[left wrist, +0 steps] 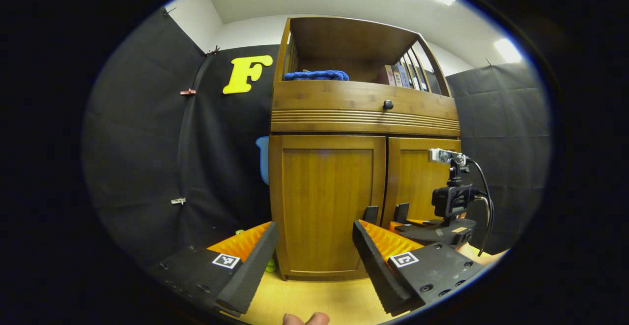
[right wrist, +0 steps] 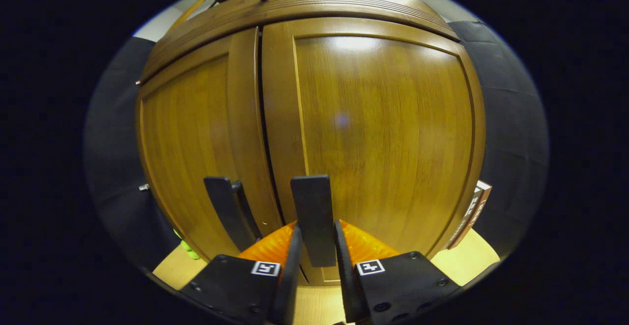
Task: Open the right door of the double-door shoe cabinet with the right hand, and open the left door with the left hand.
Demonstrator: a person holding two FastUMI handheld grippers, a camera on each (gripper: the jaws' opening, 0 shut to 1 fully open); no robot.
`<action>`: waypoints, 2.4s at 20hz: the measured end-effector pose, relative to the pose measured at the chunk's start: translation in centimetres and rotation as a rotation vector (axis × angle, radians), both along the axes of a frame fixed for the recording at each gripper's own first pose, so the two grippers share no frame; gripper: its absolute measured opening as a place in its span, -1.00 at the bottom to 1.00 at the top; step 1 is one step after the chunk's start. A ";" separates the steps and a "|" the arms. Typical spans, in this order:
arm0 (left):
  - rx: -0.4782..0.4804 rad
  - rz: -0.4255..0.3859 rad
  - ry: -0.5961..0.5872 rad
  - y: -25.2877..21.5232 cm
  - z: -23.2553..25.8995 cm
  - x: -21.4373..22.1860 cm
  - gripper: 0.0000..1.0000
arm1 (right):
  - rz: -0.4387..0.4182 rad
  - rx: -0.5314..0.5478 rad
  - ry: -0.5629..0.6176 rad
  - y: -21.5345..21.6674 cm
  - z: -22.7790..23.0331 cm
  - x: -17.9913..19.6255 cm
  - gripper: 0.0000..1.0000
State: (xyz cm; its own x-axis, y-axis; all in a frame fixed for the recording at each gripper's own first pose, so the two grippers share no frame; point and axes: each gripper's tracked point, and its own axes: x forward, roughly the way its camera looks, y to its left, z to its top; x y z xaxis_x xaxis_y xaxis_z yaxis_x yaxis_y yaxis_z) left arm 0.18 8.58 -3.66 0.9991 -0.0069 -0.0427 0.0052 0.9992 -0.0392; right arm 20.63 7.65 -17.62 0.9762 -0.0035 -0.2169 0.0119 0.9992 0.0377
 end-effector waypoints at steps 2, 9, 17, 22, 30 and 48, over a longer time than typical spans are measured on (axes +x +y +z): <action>0.000 0.007 0.008 0.4 -0.3 -0.2 0.89 | -0.011 -0.020 -0.020 -0.2 0.4 0.6 -0.06; -0.008 0.015 0.019 0.5 -0.4 -1.4 0.90 | 0.013 -0.020 -0.003 -0.3 0.1 0.0 -0.52; -0.013 0.031 0.004 -0.5 0.5 -3.4 0.90 | 0.093 0.031 -0.015 -2.1 1.3 -7.5 -0.59; -0.013 0.041 0.003 -1.6 0.8 -4.4 0.90 | 0.101 0.049 -0.012 -4.5 1.7 -11.6 -0.59; -0.004 0.047 0.012 -5.2 1.0 -5.1 0.90 | 0.079 0.072 -0.013 -8.9 2.5 -16.4 -0.59; -0.019 0.002 0.029 -16.2 1.9 -1.4 0.90 | 0.006 -0.004 -0.016 -24.1 4.2 -22.1 -0.63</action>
